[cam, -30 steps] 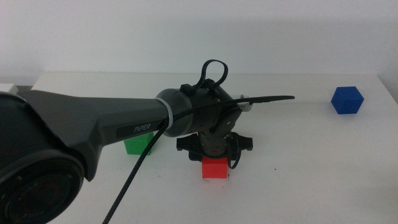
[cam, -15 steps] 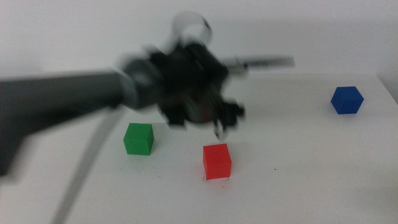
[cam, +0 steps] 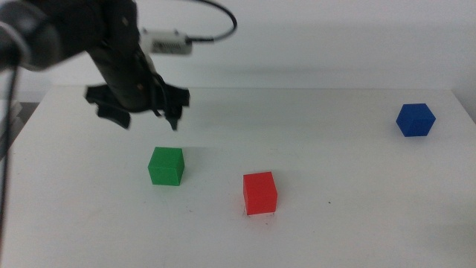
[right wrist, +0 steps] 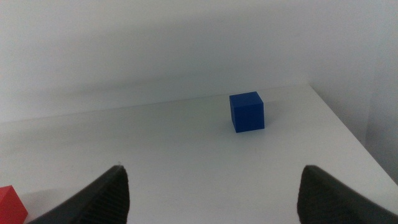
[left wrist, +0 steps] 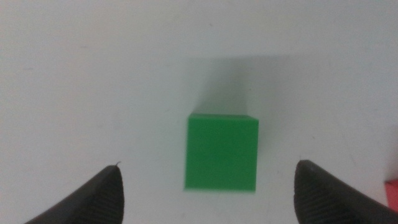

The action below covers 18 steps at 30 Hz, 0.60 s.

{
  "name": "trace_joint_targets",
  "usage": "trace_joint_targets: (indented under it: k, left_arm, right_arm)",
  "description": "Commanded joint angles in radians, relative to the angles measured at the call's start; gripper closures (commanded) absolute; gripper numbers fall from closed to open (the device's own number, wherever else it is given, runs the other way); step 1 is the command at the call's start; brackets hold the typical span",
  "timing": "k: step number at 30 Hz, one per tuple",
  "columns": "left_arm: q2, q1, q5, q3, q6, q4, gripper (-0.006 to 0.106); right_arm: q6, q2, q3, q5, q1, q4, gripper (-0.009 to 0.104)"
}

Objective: Stack red cubes first, then green, then blue cubes in a specific spot.

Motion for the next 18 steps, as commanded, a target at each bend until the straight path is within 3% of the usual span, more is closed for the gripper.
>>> trace_joint_targets:
  k: [1, 12, 16, 18]
  left_arm:
    - [0.052, 0.002, -0.046, 0.003, 0.024, -0.027, 0.007]
    - [0.24, 0.002, -0.106, 0.003, 0.041, -0.027, 0.009]
    - [0.259, 0.002, -0.102, 0.003, 0.041, -0.047, 0.028]
    - [0.25, 0.002, -0.089, 0.004, 0.028, -0.081, 0.047]
  right_arm:
    - [-0.007, -0.005, 0.004, -0.012, -0.006, -0.01, 0.002]
    - [-0.007, -0.005, 0.004, -0.012, -0.006, -0.01, 0.002]
    - [-0.007, -0.005, 0.004, -0.012, -0.006, -0.01, 0.002]
    - [-0.007, -0.005, 0.004, -0.012, -0.006, -0.01, 0.002]
